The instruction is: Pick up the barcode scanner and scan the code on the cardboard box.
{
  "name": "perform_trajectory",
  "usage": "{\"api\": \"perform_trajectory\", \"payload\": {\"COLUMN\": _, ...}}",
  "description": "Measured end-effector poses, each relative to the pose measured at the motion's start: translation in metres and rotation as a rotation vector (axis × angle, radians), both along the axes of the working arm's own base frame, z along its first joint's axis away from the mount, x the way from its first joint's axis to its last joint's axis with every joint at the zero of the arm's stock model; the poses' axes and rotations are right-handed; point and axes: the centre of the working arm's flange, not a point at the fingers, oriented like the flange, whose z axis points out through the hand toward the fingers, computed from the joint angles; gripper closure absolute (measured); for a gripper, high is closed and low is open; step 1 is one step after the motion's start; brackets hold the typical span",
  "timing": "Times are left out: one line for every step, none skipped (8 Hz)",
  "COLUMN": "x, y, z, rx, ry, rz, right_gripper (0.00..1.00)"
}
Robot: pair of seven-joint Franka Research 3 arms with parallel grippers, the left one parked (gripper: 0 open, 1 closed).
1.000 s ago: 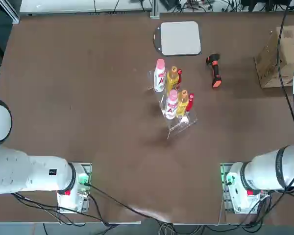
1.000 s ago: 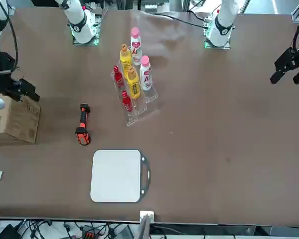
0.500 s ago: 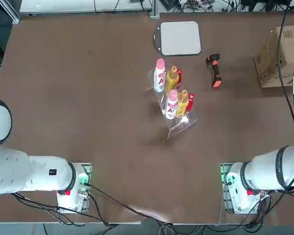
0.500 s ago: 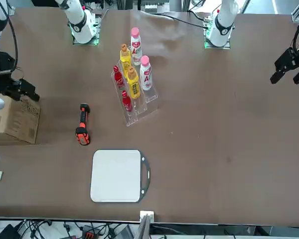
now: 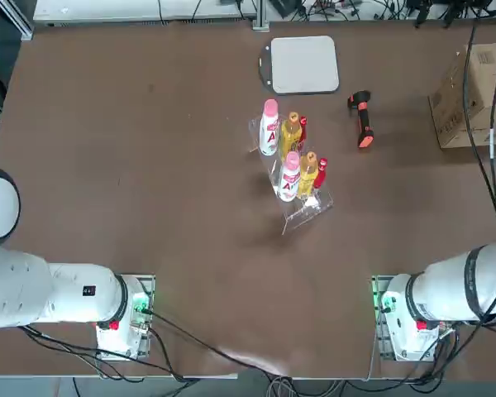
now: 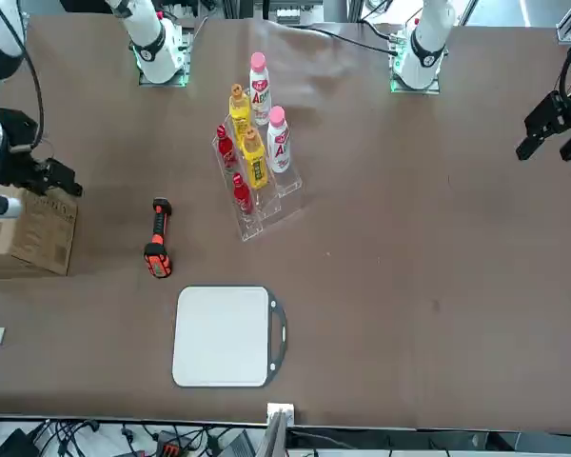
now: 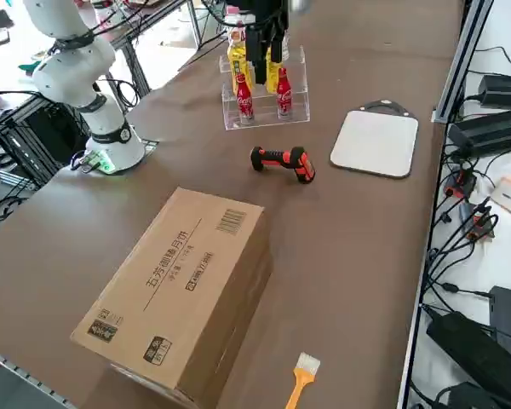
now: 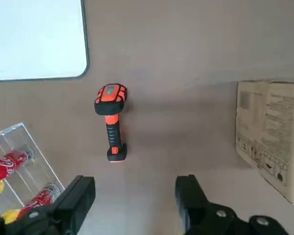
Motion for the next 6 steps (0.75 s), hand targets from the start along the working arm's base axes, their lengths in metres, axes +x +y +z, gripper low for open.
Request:
{"api": "perform_trajectory", "payload": {"x": 0.002, "y": 0.001, "z": -0.013, "rx": 0.000, "ry": 0.007, "rz": 0.001, "right_gripper": 0.00}}
{"api": "perform_trajectory", "payload": {"x": 0.004, "y": 0.003, "z": -0.030, "rx": 0.000, "ry": -0.014, "rz": 0.004, "right_gripper": 0.00}}
{"api": "perform_trajectory", "payload": {"x": 0.005, "y": 0.006, "z": -0.057, "rx": 0.000, "ry": -0.050, "rz": 0.007, "right_gripper": 0.00}}
{"api": "perform_trajectory", "payload": {"x": 0.002, "y": 0.008, "z": -0.095, "rx": 0.001, "ry": -0.083, "rz": 0.009, "right_gripper": 0.00}}
{"api": "perform_trajectory", "payload": {"x": -0.006, "y": 0.010, "z": -0.139, "rx": 0.001, "ry": -0.105, "rz": 0.011, "right_gripper": 0.00}}
{"api": "perform_trajectory", "payload": {"x": -0.020, "y": 0.014, "z": -0.183, "rx": 0.001, "ry": -0.124, "rz": 0.017, "right_gripper": 0.00}}
